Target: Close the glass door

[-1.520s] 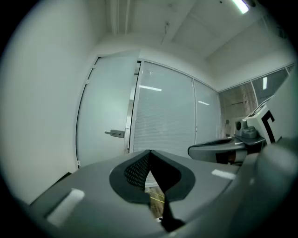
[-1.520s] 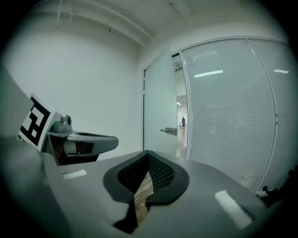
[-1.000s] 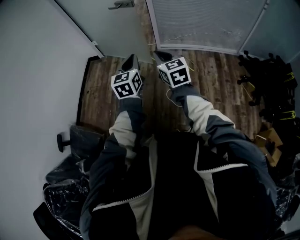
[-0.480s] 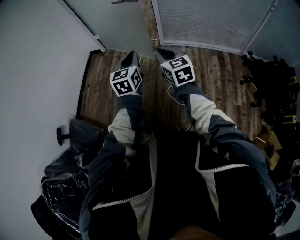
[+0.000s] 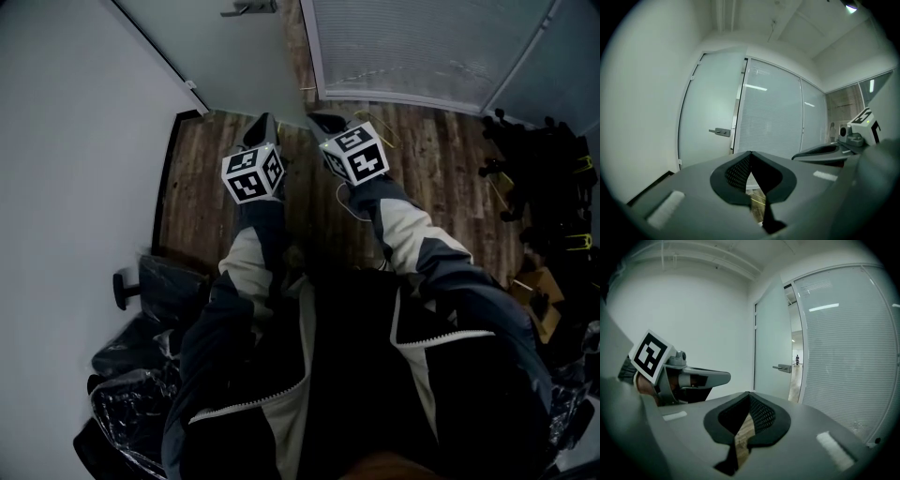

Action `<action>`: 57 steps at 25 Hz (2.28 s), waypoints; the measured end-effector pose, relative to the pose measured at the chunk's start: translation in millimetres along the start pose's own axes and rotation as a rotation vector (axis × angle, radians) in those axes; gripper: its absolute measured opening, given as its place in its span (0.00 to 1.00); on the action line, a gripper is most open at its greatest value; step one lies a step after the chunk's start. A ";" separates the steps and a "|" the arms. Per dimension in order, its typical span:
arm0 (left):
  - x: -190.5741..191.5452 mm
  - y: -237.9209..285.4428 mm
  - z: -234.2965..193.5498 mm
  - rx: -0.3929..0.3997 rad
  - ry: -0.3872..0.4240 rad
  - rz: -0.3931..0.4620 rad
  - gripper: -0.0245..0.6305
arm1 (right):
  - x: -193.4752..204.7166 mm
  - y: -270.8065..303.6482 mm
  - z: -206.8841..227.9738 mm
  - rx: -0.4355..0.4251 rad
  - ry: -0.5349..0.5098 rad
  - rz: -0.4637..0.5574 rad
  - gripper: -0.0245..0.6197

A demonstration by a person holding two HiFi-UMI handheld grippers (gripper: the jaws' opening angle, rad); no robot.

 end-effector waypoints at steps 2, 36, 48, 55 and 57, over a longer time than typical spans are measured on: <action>-5.4 19.9 -10.4 0.018 -0.008 0.012 0.04 | -4.1 17.5 11.0 0.016 -0.013 -0.008 0.04; -42.2 304.8 -184.0 0.098 0.010 -0.021 0.04 | -81.5 288.0 202.0 0.166 -0.003 -0.010 0.05; -70.0 447.6 -140.3 0.027 0.027 -0.035 0.04 | -110.1 314.0 348.9 0.082 -0.085 0.007 0.05; -74.9 484.8 -149.6 -0.006 0.041 -0.044 0.04 | -114.8 340.1 383.3 0.051 -0.081 -0.007 0.05; -74.8 492.7 -157.6 -0.016 0.033 -0.050 0.04 | -117.3 351.5 386.1 0.040 -0.086 -0.012 0.05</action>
Point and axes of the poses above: the fingertips, and each gripper's own axes: y forward along the fingers, z to its right, x out of its underside, the point moved 3 cm from there along -y, backward along the fingers, and after that the axes turned 13 degrees about -x, right-handed, at the moved point
